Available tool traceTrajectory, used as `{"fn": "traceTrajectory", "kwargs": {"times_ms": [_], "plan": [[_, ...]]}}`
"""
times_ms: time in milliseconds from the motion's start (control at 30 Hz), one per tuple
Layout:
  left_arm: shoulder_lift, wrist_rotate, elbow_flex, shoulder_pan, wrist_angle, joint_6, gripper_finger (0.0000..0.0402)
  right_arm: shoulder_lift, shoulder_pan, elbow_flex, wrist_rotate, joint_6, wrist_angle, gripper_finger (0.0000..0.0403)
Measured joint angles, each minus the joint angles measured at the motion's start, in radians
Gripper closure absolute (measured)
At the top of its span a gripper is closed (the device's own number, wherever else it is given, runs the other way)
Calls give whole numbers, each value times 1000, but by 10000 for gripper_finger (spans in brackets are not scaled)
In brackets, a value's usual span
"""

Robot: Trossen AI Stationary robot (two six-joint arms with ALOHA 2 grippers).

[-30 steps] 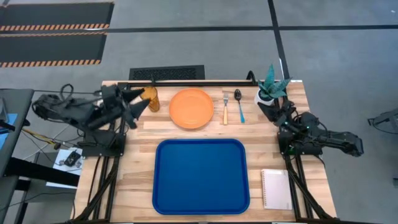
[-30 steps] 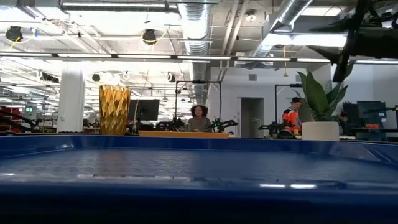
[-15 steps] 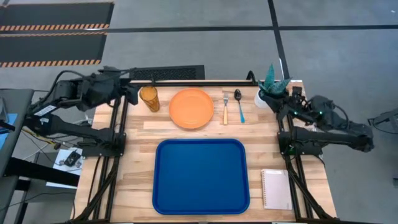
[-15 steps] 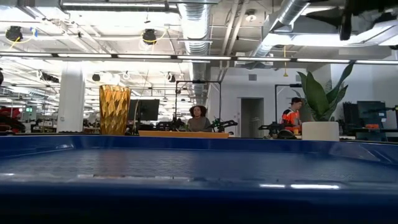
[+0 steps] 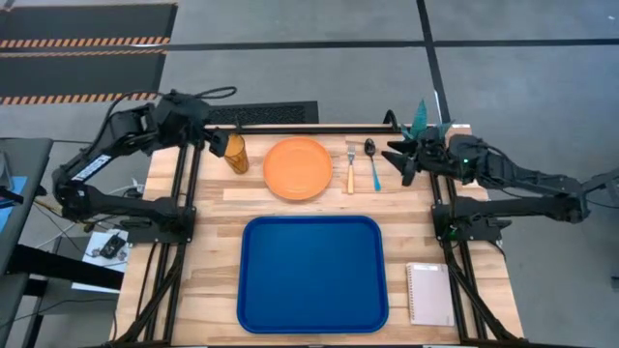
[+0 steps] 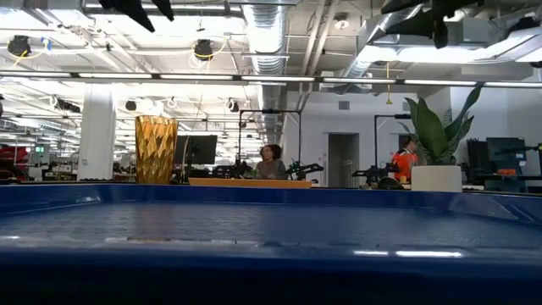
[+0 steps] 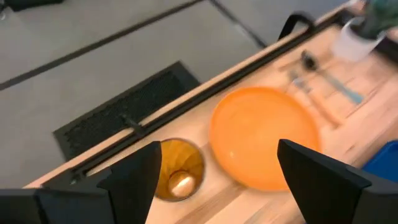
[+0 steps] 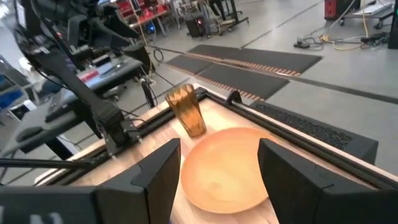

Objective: Pick and place plate/cup/fork/spoon on tray
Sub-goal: Put the yellow cup on the blue serving tray

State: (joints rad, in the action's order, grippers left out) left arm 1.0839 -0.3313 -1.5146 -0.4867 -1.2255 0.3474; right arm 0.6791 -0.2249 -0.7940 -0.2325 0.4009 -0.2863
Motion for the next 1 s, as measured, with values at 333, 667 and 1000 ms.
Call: {"fn": "traceTrajectory", "kwargs": {"times_ms": [333, 667, 1000], "plan": [[142, 169, 0, -261, -81, -257, 90, 98, 0, -1, 24, 9, 2, 163], [312, 295, 0, -464, -79, -420, 90, 153, 0, -1, 25, 43, 1, 163], [398, 306, 22, -521, -32, -537, 90, 198, 0, -1, 25, 70, 1, 163]]}}
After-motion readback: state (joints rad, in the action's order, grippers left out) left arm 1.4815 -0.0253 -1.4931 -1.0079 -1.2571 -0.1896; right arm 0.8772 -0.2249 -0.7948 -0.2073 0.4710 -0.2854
